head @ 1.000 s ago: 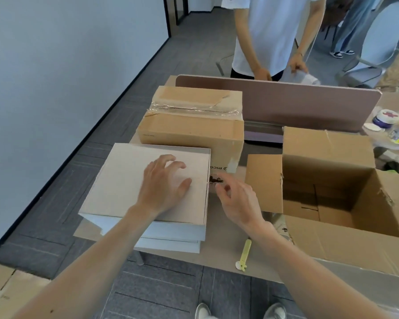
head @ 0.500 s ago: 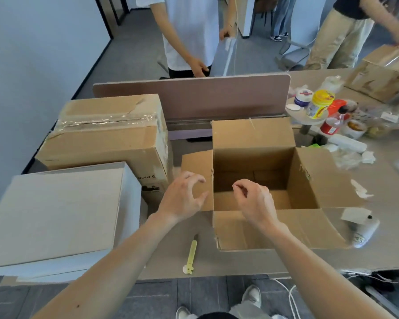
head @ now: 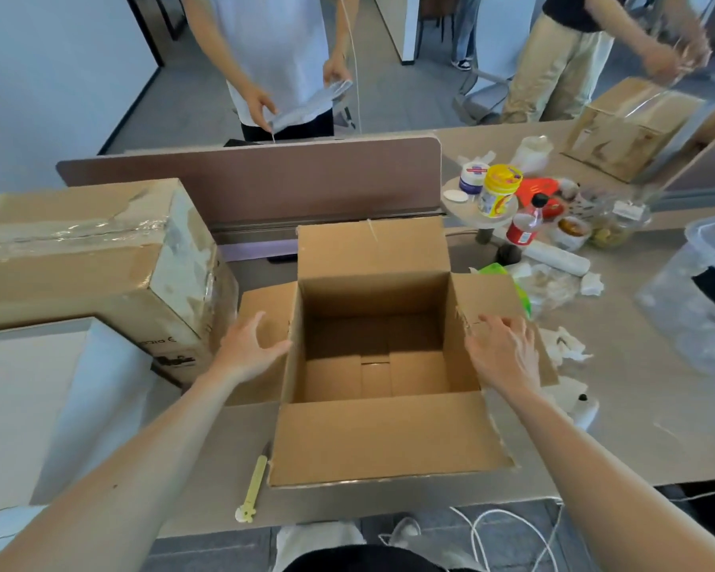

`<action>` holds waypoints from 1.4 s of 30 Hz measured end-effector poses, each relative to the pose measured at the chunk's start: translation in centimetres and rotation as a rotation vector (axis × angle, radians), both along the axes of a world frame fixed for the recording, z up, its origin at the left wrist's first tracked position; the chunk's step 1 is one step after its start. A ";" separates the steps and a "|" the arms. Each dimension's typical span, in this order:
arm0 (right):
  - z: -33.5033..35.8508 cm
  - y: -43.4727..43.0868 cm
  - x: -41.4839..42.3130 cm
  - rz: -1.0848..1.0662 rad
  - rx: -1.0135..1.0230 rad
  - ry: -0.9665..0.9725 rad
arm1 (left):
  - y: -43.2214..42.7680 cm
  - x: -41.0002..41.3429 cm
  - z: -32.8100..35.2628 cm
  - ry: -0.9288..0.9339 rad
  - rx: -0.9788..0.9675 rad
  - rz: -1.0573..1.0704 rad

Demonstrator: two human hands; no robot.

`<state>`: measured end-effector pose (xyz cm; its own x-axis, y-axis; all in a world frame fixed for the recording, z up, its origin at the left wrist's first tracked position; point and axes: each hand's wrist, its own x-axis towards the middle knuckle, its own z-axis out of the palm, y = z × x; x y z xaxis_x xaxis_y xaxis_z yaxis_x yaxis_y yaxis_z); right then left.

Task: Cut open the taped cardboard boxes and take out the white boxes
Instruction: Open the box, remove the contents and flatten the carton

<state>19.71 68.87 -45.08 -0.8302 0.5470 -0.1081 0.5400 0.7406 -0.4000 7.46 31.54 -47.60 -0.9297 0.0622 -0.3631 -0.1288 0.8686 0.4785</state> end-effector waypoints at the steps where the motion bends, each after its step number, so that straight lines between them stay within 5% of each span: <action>1: -0.1 1.3 -0.2 -0.014 0.005 -0.039 | 0.1 -0.3 -0.1 -0.026 0.012 0.031; 8: 0.0 6.8 -2.0 -0.092 -0.192 -0.240 | 0.1 -1.8 0.0 -0.098 0.023 0.154; 13: 0.7 7.5 -3.2 -0.125 -0.388 -0.166 | -0.8 -2.6 0.4 -0.053 -0.005 0.209; 20: 1.9 8.7 -3.6 -0.093 -0.305 -0.054 | 0.5 -1.9 4.4 0.203 0.020 0.210; 25: 3.7 7.2 -3.9 -0.008 -0.527 0.062 | 2.6 -1.1 7.1 0.296 0.218 0.134; 30: 4.4 3.4 -3.1 0.258 -0.771 0.188 | 6.3 1.2 7.6 0.061 0.517 0.026; 35: 0.8 2.3 -0.6 0.491 -0.586 -0.024 | 6.4 3.3 3.8 -0.073 0.387 -0.120; 39: -1.3 2.8 2.1 0.363 -0.544 0.029 | 5.0 5.3 2.1 0.101 0.345 -0.011; 42: -2.7 3.4 3.6 0.260 -0.569 -0.083 | 3.5 6.1 0.2 -0.001 0.312 0.096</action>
